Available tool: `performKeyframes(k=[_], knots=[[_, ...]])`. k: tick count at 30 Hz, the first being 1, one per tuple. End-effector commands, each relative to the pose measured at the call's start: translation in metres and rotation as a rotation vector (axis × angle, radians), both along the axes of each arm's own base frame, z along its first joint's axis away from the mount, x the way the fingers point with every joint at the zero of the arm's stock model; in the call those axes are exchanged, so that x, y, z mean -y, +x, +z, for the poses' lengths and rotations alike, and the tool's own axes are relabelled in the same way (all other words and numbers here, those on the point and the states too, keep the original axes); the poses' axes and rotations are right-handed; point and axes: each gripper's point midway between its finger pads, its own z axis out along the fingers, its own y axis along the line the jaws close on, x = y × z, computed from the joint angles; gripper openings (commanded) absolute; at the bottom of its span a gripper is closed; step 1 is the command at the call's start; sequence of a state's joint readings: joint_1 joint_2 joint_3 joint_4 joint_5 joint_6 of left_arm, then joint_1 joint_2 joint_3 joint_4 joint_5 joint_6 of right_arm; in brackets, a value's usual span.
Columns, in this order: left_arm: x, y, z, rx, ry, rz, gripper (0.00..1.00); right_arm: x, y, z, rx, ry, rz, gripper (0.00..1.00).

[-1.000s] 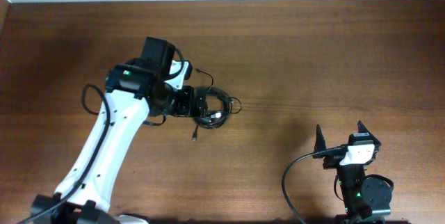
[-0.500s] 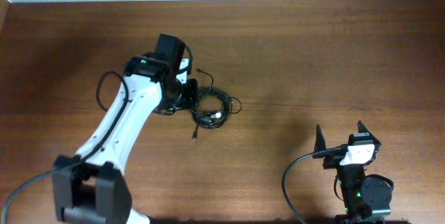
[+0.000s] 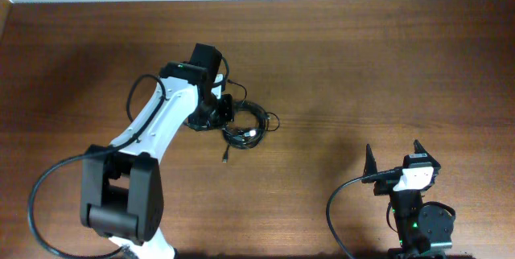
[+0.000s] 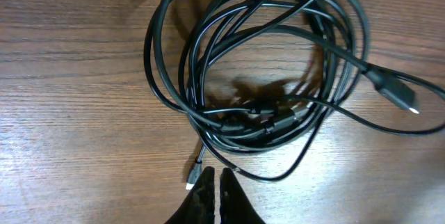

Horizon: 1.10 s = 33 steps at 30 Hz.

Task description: Untangle cables

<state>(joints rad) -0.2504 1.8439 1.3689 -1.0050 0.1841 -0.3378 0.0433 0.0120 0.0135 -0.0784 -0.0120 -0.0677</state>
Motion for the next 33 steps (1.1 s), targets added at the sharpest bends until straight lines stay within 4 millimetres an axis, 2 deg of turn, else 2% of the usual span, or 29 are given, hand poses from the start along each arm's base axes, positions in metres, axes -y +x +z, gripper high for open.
performKeyframes(k=[1, 3, 6, 8, 10, 13, 18, 21, 23, 26, 27, 30, 33], knots=[[0.005, -0.003, -0.011, -0.041, -0.012, 0.0, 0.07, 0.0, 0.0, -0.004, -0.006, -0.004, 0.001, 0.99], [0.005, -0.004, -0.017, -0.056, -0.007, 0.0, 0.09, 0.0, 0.0, -0.004, -0.006, -0.004, 0.001, 0.99], [0.004, -0.002, -0.021, -0.059, -0.002, 0.0, 0.26, 0.0, 0.0, -0.003, -0.006, -0.004, 0.001, 0.98], [0.005, 0.001, -0.023, -0.051, -0.004, 0.0, 0.41, 0.0, 0.0, -0.004, -0.006, -0.004, 0.001, 0.99], [0.004, 0.006, -0.025, -0.029, 0.003, 0.001, 0.5, 0.0, 0.0, -0.003, -0.006, -0.004, 0.001, 0.99], [0.004, 0.015, -0.025, 0.004, 0.007, 0.003, 0.56, 0.0, 0.0, -0.004, -0.006, -0.004, 0.001, 0.98], [0.007, 0.027, -0.027, 0.048, -0.004, 0.002, 0.56, 0.0, 0.0, -0.004, -0.006, -0.004, 0.001, 0.99], [0.007, 0.026, -0.038, 0.025, 0.003, 0.002, 0.52, 0.0, 0.0, -0.004, -0.006, -0.004, 0.001, 0.99], [0.008, 0.03, -0.048, 0.023, 0.003, 0.003, 0.46, 0.0, 0.0, -0.003, -0.006, -0.004, 0.001, 0.99], [0.008, 0.028, -0.058, 0.001, 0.004, 0.002, 0.22, 0.0, 0.0, -0.004, -0.006, -0.004, 0.001, 0.99], [0.008, 0.026, -0.061, -0.013, 0.008, 0.002, 0.03, 0.0, 0.0, -0.003, -0.006, -0.004, 0.001, 0.99], [0.008, 0.022, -0.061, -0.033, 0.007, 0.001, 0.0, 0.0, 0.0, -0.003, -0.006, -0.004, 0.001, 0.98], [0.013, 0.031, -0.043, 0.006, -0.032, 0.003, 0.0, 0.0, 0.0, -0.004, -0.006, -0.004, 0.001, 0.99]])
